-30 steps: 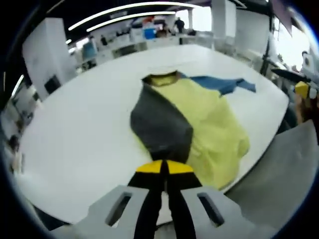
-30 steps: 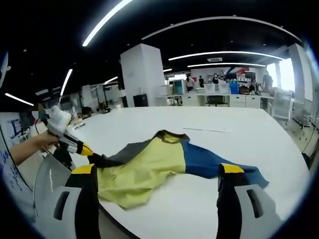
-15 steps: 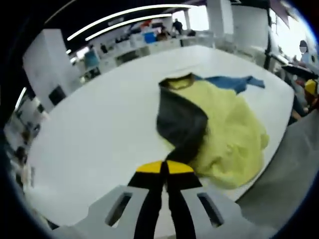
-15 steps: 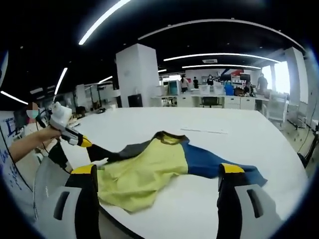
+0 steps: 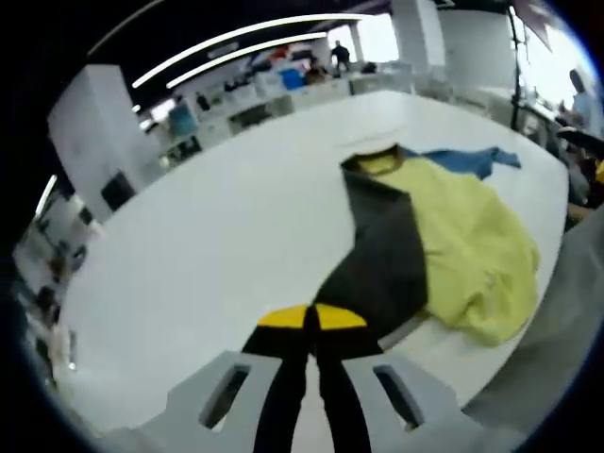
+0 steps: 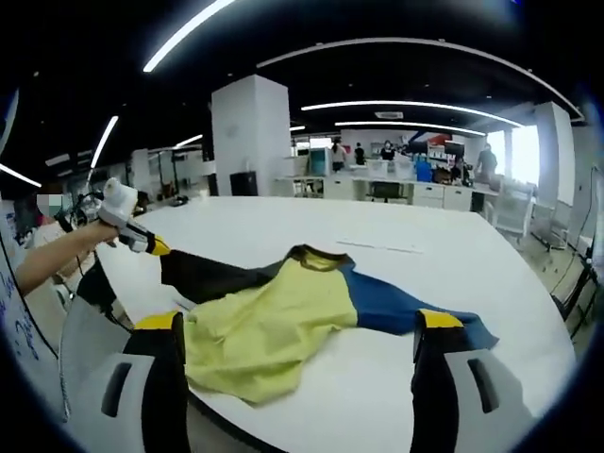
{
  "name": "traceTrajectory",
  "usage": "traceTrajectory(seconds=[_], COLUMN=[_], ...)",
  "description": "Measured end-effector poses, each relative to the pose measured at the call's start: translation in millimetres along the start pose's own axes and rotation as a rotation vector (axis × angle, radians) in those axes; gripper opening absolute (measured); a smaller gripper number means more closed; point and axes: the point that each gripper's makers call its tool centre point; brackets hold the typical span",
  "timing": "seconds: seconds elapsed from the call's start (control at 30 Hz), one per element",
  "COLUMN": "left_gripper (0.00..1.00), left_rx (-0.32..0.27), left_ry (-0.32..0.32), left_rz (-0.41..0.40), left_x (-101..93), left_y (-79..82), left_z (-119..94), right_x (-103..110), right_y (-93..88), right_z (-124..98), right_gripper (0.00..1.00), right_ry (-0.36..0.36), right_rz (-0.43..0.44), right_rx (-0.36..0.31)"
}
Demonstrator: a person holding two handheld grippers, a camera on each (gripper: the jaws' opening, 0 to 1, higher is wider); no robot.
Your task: Fold the garment on the visible template until the final outline fits inside the template.
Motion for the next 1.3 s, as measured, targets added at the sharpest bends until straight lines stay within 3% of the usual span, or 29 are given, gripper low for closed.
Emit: traceTrajectory(seconds=[0.27, 0.67, 1.1, 1.3], left_gripper=[0.00, 0.00, 0.00, 0.00], left_rx=[0.045, 0.098, 0.141, 0.154], left_ry=[0.004, 0.002, 0.073, 0.100], left_rz=[0.036, 0.002, -0.076, -0.084], left_x=[37.7, 74.3, 117.7, 133.7], left_y=[-26.5, -71.0, -123.3, -137.5], left_z=[14, 39, 66, 72], right_x=[6, 23, 34, 38], right_y=[-10.2, -10.0, -11.0, -11.5], right_z=[2, 16, 26, 29], right_gripper=[1.00, 1.00, 1.00, 1.00], right_ry=[-0.052, -0.082, -0.120, -0.125], right_rz=[0.020, 0.029, 0.013, 0.004], right_rx=[0.016, 0.004, 0.033, 0.045])
Point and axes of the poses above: the point that each gripper's makers call its tool centre point, and the gripper's own axes: z roughly forward along the fingers, x roughly to its left, y roughly out of its top, and after that the axes turned 15 degrees about z, right-handed
